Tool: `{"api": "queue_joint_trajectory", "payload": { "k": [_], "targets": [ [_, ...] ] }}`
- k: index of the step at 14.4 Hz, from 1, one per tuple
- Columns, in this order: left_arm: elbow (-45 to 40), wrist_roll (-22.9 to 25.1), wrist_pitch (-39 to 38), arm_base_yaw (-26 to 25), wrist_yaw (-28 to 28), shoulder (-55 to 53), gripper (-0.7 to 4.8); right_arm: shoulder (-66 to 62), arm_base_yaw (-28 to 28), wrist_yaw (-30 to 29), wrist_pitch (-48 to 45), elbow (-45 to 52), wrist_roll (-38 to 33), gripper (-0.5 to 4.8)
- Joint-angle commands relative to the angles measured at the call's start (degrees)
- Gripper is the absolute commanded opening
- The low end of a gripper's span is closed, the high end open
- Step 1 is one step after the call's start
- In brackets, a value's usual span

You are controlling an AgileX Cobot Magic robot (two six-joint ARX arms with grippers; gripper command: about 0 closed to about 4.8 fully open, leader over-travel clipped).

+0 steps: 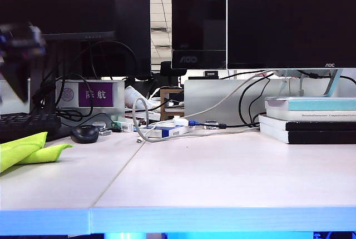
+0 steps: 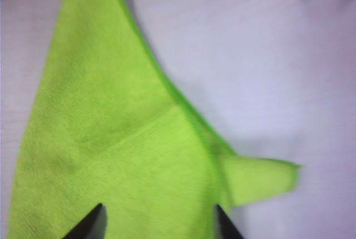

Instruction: Wipe the table from left to right using the rag.

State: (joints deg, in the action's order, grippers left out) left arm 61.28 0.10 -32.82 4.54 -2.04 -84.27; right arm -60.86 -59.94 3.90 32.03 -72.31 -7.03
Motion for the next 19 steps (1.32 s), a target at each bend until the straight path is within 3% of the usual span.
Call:
{"api": "queue_joint_trajectory", "payload": {
  "k": [1,13,14,16,19],
  "targets": [
    [0.1,0.7,-1.0,0.1,2.6,-3.4,2.55,0.1,-0.1,0.0,-0.5,-0.2,0.0,-0.05],
    [0.0,1.0,0.2,0.1,5.0,-18.0,2.41,0.1,-0.1,0.0,-0.5,-0.2,0.0,-0.05],
    [0.0,1.4,-0.3,0.2,5.0,-18.4,2.07,0.1,-0.1,0.0,-0.5,-0.2,0.0,-0.05],
    [0.0,2.7,-3.5,0.5,4.6,-18.6,-0.06,0.1,-0.1,0.0,-0.5,-0.2,0.0,-0.05],
    [0.0,4.5,-8.4,1.1,2.4,-18.5,-0.06,0.1,-0.1,0.0,-0.5,-0.2,0.0,-0.05]
  ]
}}
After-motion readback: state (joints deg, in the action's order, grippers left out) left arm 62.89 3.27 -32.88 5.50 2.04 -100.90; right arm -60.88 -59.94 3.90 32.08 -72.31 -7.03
